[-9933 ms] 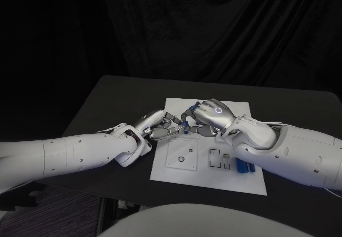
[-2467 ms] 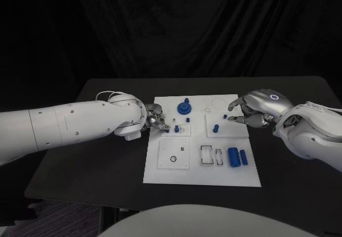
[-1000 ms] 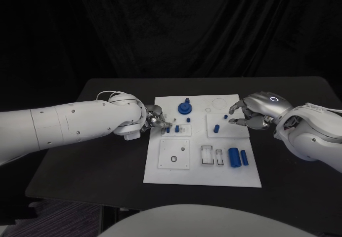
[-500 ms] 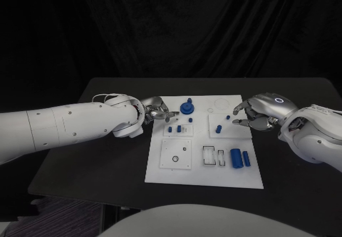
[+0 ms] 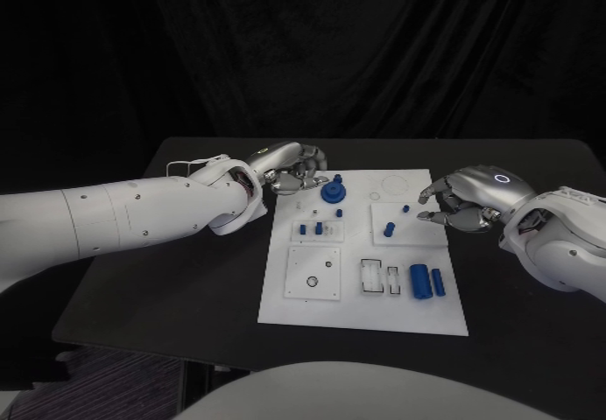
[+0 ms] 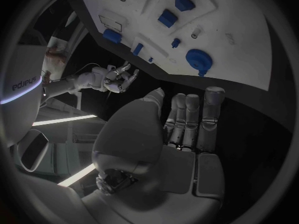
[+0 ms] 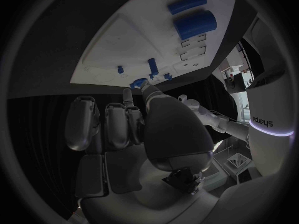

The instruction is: Assemble the parts on the task board

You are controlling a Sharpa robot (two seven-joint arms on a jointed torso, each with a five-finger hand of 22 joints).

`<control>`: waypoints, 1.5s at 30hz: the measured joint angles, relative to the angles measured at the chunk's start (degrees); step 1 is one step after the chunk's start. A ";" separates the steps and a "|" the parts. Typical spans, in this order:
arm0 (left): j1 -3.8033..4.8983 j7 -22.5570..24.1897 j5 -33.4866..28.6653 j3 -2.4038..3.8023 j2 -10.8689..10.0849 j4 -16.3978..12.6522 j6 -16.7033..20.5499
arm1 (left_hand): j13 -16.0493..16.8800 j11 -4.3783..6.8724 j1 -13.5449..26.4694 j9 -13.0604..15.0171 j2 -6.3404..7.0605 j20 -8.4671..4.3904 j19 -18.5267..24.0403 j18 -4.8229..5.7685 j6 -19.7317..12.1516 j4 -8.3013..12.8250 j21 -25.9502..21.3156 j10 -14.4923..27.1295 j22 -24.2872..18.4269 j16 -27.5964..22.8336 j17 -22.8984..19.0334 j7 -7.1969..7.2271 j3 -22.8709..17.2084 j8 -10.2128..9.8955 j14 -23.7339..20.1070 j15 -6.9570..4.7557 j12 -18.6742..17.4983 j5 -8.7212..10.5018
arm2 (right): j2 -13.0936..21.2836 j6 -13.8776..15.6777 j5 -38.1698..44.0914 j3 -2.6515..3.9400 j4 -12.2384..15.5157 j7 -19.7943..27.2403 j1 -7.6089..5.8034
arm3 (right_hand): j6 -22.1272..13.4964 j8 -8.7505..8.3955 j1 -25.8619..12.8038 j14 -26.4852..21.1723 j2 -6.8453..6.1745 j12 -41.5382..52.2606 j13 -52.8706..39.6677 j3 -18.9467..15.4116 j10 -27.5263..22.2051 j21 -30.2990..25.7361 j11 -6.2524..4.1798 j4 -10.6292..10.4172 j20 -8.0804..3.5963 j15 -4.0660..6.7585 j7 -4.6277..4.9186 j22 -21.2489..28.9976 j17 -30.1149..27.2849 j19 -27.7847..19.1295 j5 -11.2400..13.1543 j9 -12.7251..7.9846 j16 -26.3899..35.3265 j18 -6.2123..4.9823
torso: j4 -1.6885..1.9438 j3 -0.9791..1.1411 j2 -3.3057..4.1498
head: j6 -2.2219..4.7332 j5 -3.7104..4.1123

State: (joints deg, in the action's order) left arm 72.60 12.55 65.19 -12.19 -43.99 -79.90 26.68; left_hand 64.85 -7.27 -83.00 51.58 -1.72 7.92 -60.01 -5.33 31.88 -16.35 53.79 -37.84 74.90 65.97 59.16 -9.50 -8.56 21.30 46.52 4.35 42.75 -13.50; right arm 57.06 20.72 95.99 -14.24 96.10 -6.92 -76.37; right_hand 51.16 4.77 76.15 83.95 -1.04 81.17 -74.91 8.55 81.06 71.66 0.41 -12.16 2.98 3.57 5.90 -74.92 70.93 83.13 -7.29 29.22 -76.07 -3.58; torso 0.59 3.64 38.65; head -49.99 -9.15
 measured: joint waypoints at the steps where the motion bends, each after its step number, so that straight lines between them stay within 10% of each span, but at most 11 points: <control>1: 0.00 0.99 1.14 0.00 0.48 0.54 -0.24 | -6.28 -0.16 -2.61 -3.28 1.33 0.33 0.15 0.01 -0.02 0.07 0.65 1.78 0.00 -1.71 -3.02 -0.01 -2.34 -1.62 -0.93 0.21 -6.50 0.52 | 0.00 0.01 -0.01 0.00 -0.01 0.01 0.00 | 0.00 0.00 0.00 0.00 0.00 0.00 0.00 0.00 0.00 0.00 0.00 0.00 0.00 0.00 0.00 0.00 0.00 0.00 0.00 -0.01 0.00 0.00 | -0.02 0.00 0.00 | 0.00 -0.02; 3: 0.00 2.67 4.20 0.00 1.67 1.81 -1.00 | -14.36 0.62 -5.52 -8.34 2.97 0.35 -3.71 0.01 0.20 0.44 5.05 2.81 0.00 -1.08 -4.27 0.49 -5.31 -4.41 3.81 -0.91 -13.58 1.77 | 0.00 0.03 -0.05 0.00 -0.04 0.03 0.05 | 0.00 0.00 0.00 0.00 0.00 0.00 0.00 0.00 0.00 0.00 0.00 0.00 0.00 0.00 0.00 0.00 0.00 0.00 0.00 -0.05 0.00 0.00 | -0.03 0.00 0.02 | 0.00 -0.09; 6: 0.00 3.96 9.03 -0.01 3.46 3.68 -2.31 | -22.74 1.79 -8.00 -14.33 5.18 -0.32 -11.42 0.01 1.70 1.51 12.60 4.84 0.00 2.41 -2.24 5.25 -7.39 -8.46 13.91 -2.79 -20.12 4.39 | -0.06 0.06 -0.12 0.00 -0.16 0.08 0.22 | 0.00 0.00 0.00 0.00 0.00 0.00 0.00 0.00 0.00 0.00 0.00 0.00 0.00 0.00 0.00 0.00 0.06 0.00 0.00 -0.05 0.00 0.00 | -0.05 -0.01 0.07 | 0.00 -0.24; 9: 0.00 4.44 13.39 -0.01 5.05 5.47 -3.44 | -29.27 2.94 -8.24 -19.28 6.49 -1.50 -15.57 0.01 4.16 3.45 16.06 5.07 0.00 2.85 -3.44 9.54 -6.52 -11.96 18.61 -4.04 -22.96 4.81 | -0.18 0.10 -0.23 0.00 -0.32 0.13 0.40 | 0.00 0.00 0.00 0.00 0.00 0.00 0.00 0.00 0.00 0.00 0.00 0.00 0.00 0.00 0.00 0.00 0.13 0.00 0.00 -0.04 0.00 0.00 | -0.05 -0.04 0.12 | 0.00 -0.38; 13: 0.00 4.53 19.08 -0.02 6.94 7.24 -4.98 | -33.05 2.99 -7.30 -22.51 7.42 -2.12 -17.79 0.01 5.78 4.89 18.01 5.11 0.00 4.09 -4.25 11.34 -5.08 -13.99 20.87 -4.55 -23.32 2.85 | -0.25 0.21 -0.35 0.00 -0.40 0.23 0.70 | 0.00 0.00 0.00 0.00 0.00 0.00 0.00 0.00 0.00 0.00 0.00 0.00 0.00 0.00 0.00 0.01 0.12 0.00 0.00 -0.10 0.00 0.00 | -0.07 -0.04 0.18 | 0.00 -0.45; 19: 0.00 4.44 23.50 -0.01 8.55 8.40 -6.82 | -34.05 3.15 -7.30 -24.26 7.42 -2.27 -19.16 1.00 8.95 5.86 19.56 3.43 0.00 6.13 -3.40 11.27 -4.58 -13.99 22.50 -4.35 -20.86 0.04 | -0.21 0.28 -0.43 0.00 -0.45 0.33 0.89 | 0.00 0.00 0.00 0.00 0.00 0.00 0.00 0.00 0.00 0.00 0.00 0.00 0.00 0.00 0.00 0.01 0.12 0.00 0.00 -0.10 0.00 0.00 | 0.04 -0.07 0.29 | 0.00 -0.01; 45: -0.80 3.36 27.29 0.00 11.87 11.50 -12.22 | -32.08 2.84 -6.30 -24.82 7.33 -2.16 -19.27 0.98 13.60 6.96 19.56 0.87 0.00 7.02 -5.20 9.08 -5.69 -12.42 22.49 -4.35 -14.85 -0.91 | 0.12 0.57 -0.56 0.00 0.01 0.52 0.99 | 0.20 0.00 0.00 0.00 -0.01 0.00 0.00 0.00 0.00 0.00 0.00 0.00 0.00 0.00 -0.20 0.01 0.11 0.00 -0.22 -0.15 0.00 0.00 | -0.04 -0.02 0.36 | 0.00 0.38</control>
State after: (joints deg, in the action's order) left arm 71.80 15.90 92.48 -12.19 -32.11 -68.41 14.46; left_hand 32.77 -4.43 -89.30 26.75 5.61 5.76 -79.28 -4.35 45.48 -9.39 73.35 -36.97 74.90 72.99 53.96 -0.41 -14.26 8.88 69.01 0.00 27.90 -14.41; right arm 57.19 21.29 95.43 -14.24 96.11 -6.40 -75.37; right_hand 51.36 4.77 76.15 83.95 -1.05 81.17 -74.91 8.55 81.06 71.66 0.41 -12.16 2.98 3.57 5.70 -74.91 71.04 83.13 -7.51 29.07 -76.08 -3.58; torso 0.55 3.62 39.01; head -49.99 -8.76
